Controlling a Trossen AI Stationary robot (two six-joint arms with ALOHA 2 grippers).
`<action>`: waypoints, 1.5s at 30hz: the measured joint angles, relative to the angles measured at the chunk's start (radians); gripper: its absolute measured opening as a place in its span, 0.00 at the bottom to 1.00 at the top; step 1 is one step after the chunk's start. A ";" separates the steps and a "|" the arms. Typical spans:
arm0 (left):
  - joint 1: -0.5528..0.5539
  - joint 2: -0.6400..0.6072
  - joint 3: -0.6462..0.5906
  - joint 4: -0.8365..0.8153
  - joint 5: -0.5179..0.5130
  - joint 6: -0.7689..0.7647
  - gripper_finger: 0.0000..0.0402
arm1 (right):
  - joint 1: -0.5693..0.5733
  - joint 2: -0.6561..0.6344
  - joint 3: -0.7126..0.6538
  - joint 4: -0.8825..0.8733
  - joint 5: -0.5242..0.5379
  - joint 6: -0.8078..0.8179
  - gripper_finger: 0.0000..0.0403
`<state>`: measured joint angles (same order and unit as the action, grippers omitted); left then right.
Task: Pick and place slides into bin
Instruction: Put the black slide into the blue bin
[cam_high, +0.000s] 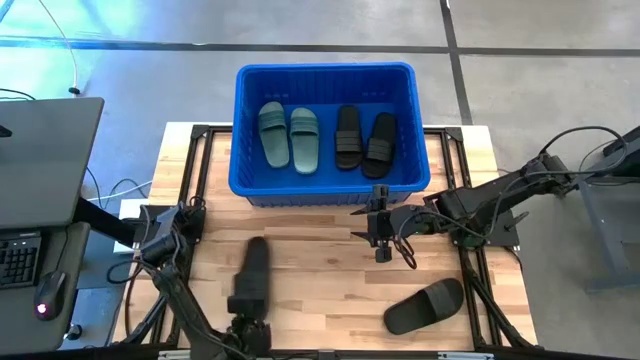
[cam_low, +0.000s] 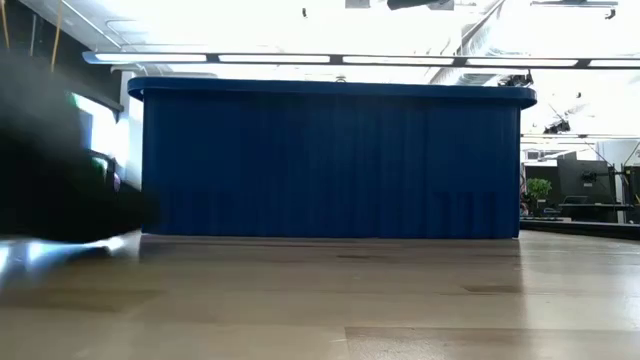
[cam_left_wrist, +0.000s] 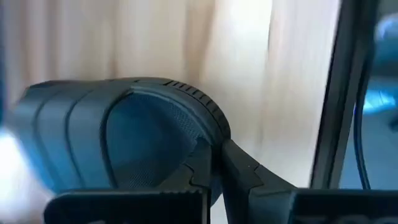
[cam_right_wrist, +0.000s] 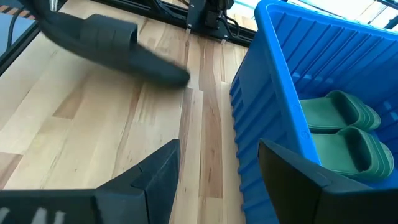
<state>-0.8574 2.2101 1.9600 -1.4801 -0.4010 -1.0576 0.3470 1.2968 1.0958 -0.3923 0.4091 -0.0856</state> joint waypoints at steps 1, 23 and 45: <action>0.001 0.000 0.030 -0.010 -0.048 0.028 0.01 | 0.000 0.000 0.000 0.000 0.000 0.000 0.51; 0.037 -0.047 0.388 -0.092 -0.652 0.697 0.00 | 0.026 0.000 0.001 -0.410 0.052 0.425 0.51; 0.774 -0.190 0.388 -0.092 -0.383 1.243 0.00 | 0.215 0.000 0.001 -0.446 0.145 0.556 0.51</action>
<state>-0.0834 2.0203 2.3477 -1.5717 -0.7839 0.1858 0.5622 1.2968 1.0966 -0.8388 0.5544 0.4701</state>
